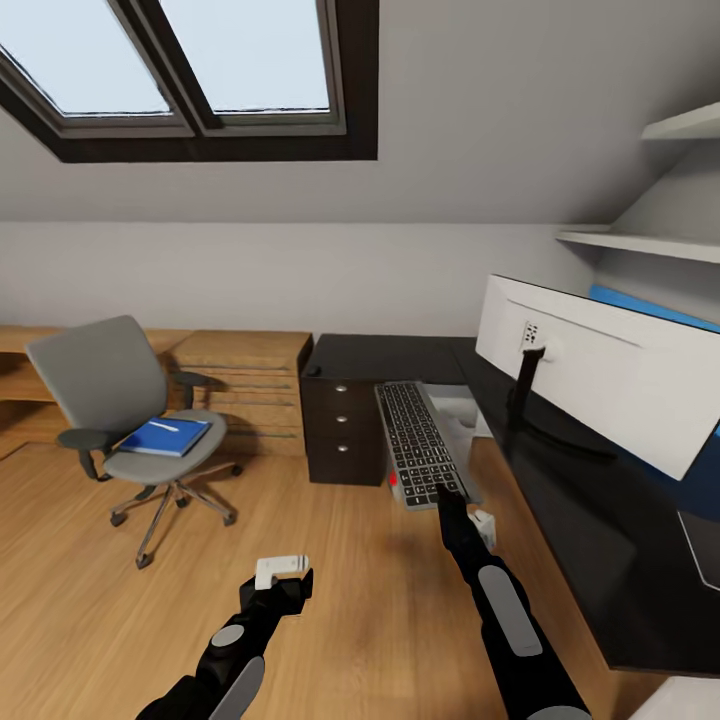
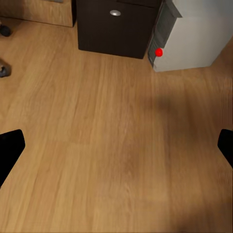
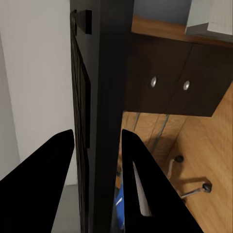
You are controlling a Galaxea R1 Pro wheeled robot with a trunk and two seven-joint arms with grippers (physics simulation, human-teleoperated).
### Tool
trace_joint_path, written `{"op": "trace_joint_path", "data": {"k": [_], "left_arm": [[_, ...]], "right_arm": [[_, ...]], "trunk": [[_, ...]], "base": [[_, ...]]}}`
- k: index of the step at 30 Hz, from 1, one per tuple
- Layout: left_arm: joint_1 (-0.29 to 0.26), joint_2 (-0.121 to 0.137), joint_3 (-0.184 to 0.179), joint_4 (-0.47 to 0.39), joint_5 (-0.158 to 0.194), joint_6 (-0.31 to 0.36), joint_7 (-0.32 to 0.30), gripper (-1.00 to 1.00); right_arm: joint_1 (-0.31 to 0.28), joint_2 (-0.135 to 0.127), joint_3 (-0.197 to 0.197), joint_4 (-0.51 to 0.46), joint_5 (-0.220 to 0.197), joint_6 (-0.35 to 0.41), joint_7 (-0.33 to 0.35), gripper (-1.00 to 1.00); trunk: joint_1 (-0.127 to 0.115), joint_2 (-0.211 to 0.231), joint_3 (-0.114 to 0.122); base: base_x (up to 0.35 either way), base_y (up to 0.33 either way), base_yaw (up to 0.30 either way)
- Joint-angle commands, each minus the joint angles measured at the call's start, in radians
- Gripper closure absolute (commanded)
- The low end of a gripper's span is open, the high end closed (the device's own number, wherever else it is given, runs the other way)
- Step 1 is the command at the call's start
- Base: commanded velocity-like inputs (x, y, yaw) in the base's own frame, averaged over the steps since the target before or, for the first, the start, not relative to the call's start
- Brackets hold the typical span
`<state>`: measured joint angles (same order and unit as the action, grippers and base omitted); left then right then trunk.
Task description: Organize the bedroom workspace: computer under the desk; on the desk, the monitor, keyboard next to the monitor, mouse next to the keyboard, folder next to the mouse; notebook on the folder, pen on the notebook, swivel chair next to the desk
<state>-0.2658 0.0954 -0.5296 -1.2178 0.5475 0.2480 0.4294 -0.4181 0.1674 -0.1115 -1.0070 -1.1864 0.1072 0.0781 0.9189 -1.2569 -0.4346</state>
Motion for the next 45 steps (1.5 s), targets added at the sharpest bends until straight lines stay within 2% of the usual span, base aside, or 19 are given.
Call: {"op": "trace_joint_path", "data": {"k": [1,10,26,37,45], "left_arm": [[-0.001,0.001,-0.003,-0.002,0.008,0.002,0.009,-1.0],[-0.001,0.001,-0.004,-0.001,0.006,0.002,0.009,-1.0],[-0.001,0.0,-0.006,0.001,0.009,0.002,0.008,-1.0],[-0.001,0.001,-0.005,0.004,0.007,0.002,0.005,-1.0],[-0.001,0.0,-0.006,0.004,0.009,0.002,0.005,-1.0]], "right_arm": [[-0.001,0.001,-0.005,-0.001,-0.009,0.007,0.005,1.0],[0.0,0.0,-0.005,-0.001,-0.007,0.005,0.061,1.0],[0.001,0.001,-0.005,0.001,-0.008,0.006,0.065,1.0],[0.001,0.001,-0.005,0.001,-0.009,0.009,0.063,1.0],[0.001,0.0,-0.005,0.001,-0.009,0.012,0.062,1.0]], "trunk": [[-0.003,0.007,0.002],[-0.038,0.07,0.03],[-0.099,0.182,0.094],[-0.099,0.182,0.098],[-0.099,0.182,0.098]], "base": [[0.326,0.0,0.0],[0.327,0.0,0.0],[0.326,0.0,0.0],[0.185,0.001,0.0],[0.238,0.166,0.0]]}}
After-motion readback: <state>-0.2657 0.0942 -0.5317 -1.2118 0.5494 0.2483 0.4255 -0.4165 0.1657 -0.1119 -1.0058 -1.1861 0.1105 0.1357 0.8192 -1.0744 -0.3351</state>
